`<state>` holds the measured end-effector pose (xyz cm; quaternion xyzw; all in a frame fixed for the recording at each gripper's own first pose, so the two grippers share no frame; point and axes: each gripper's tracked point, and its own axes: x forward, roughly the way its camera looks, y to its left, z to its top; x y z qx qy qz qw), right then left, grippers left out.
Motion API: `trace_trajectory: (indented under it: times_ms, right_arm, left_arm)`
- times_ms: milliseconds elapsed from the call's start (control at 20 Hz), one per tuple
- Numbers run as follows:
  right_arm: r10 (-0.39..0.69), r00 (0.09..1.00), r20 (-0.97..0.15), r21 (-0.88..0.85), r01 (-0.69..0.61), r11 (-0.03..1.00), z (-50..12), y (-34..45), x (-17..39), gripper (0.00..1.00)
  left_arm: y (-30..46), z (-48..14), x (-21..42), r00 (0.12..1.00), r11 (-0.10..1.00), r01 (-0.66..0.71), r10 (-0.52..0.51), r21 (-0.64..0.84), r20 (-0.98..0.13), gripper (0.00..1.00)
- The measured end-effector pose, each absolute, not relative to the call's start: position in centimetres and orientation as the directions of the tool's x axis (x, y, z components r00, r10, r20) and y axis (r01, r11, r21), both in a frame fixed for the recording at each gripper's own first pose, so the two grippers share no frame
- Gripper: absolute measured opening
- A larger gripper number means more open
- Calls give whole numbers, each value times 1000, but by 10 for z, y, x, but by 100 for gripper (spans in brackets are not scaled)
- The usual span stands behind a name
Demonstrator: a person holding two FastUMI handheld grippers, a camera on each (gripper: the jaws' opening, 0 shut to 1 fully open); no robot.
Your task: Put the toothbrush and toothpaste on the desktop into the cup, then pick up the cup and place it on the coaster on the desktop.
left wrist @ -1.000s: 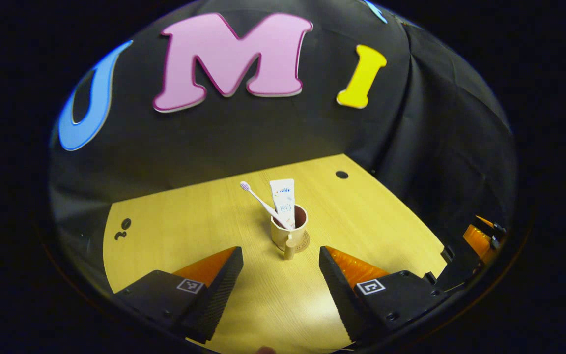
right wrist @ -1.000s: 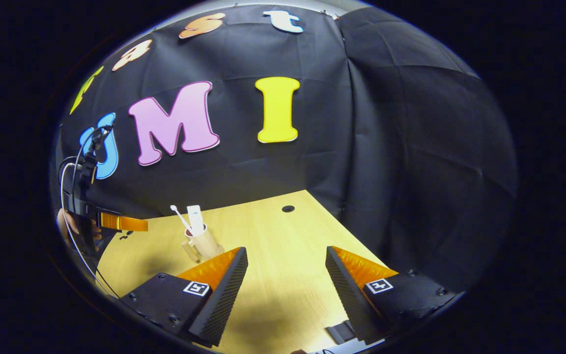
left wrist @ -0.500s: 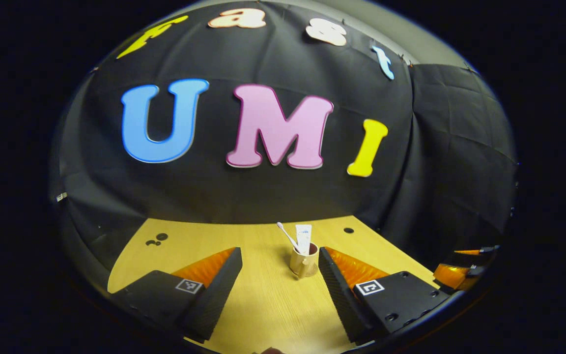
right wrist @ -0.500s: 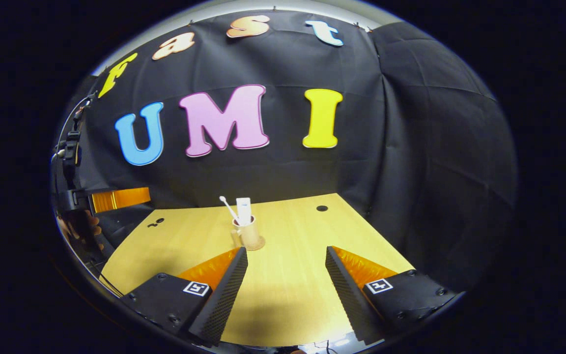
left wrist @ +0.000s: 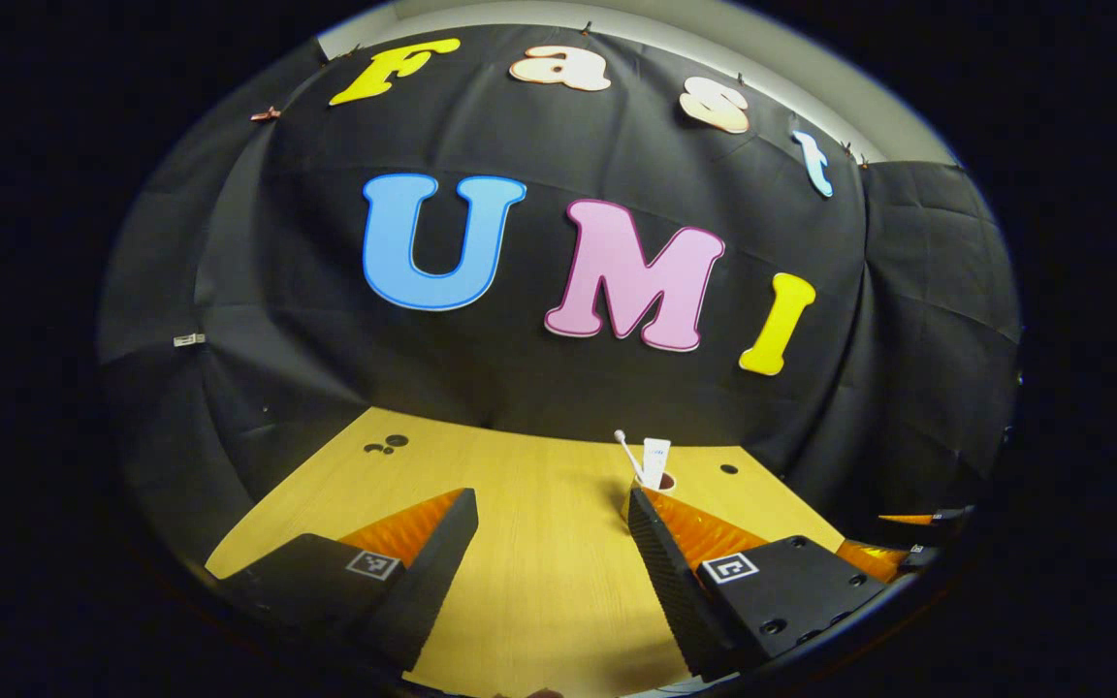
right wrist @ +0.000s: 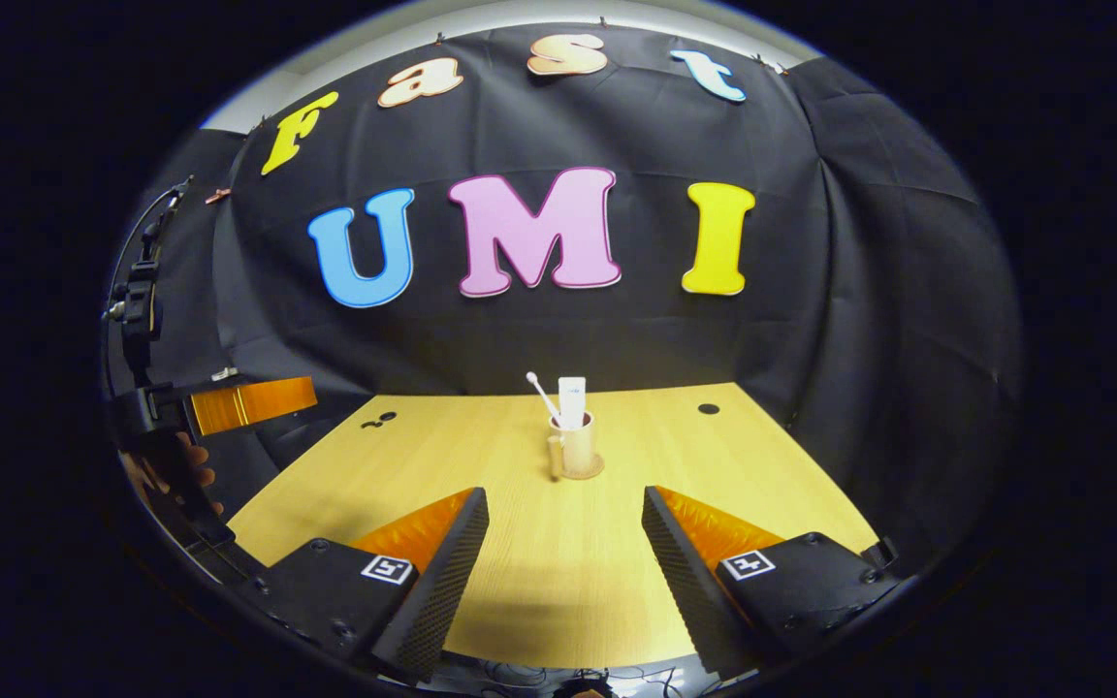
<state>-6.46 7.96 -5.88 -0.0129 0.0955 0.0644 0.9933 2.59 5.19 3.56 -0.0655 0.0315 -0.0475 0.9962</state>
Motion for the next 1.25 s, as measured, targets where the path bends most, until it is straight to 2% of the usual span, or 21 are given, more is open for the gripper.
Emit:
trace_trajectory:
  times_ms: [300, 550, 900, 1250]
  right_arm:
    - [148, 966, -212, 1, -151, 988, -61, 79, -61, 98]
    - [125, 970, -211, -6, -129, 992, -58, 66, -53, 98]
    - [116, 975, -190, 6, -117, 993, -51, 63, -46, 98]
    - [122, 973, -195, 3, -124, 992, -51, 68, -40, 98]
  left_arm:
    - [66, 15, 14, 996, 989, 34, -46, -141, -79, 97]
    - [62, 24, 7, 999, 987, 23, -27, -160, -22, 97]
    - [58, 7, 10, 997, 988, 29, -38, -150, -63, 97]
    - [54, 13, 10, 998, 990, 41, -47, -132, -40, 98]
